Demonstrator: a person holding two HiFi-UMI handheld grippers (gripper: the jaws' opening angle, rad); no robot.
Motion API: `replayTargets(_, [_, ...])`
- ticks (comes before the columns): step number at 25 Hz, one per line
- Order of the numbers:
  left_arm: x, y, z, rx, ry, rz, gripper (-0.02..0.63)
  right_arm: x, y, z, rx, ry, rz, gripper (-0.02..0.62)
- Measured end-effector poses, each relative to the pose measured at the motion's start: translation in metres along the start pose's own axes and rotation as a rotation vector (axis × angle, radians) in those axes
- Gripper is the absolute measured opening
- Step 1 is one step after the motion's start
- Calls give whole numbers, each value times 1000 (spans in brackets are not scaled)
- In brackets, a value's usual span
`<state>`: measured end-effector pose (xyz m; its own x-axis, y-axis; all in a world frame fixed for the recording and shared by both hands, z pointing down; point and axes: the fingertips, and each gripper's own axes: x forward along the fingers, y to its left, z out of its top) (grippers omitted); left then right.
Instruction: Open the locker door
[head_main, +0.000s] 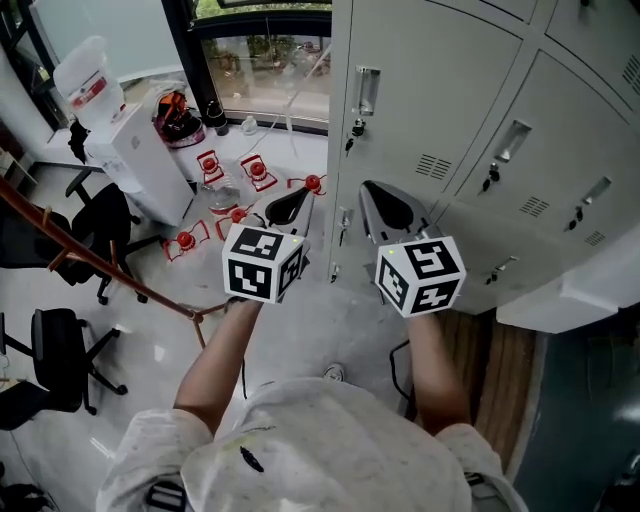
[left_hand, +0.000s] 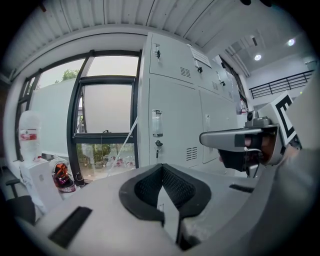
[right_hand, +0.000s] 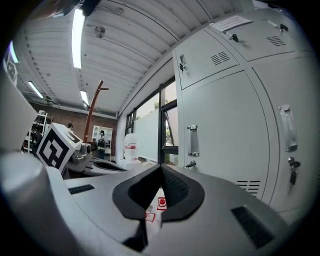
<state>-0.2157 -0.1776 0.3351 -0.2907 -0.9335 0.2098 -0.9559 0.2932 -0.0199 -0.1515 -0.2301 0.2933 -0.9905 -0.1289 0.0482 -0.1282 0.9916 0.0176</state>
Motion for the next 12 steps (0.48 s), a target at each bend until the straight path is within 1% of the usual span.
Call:
replayTargets(6, [17,2,1,-11,7,13,6,12,-13,0,-6,-3,26,-5])
replayTargets(12, [31,12,1,-16,5,-6,6,28,-25,2,3,-8,9,-5])
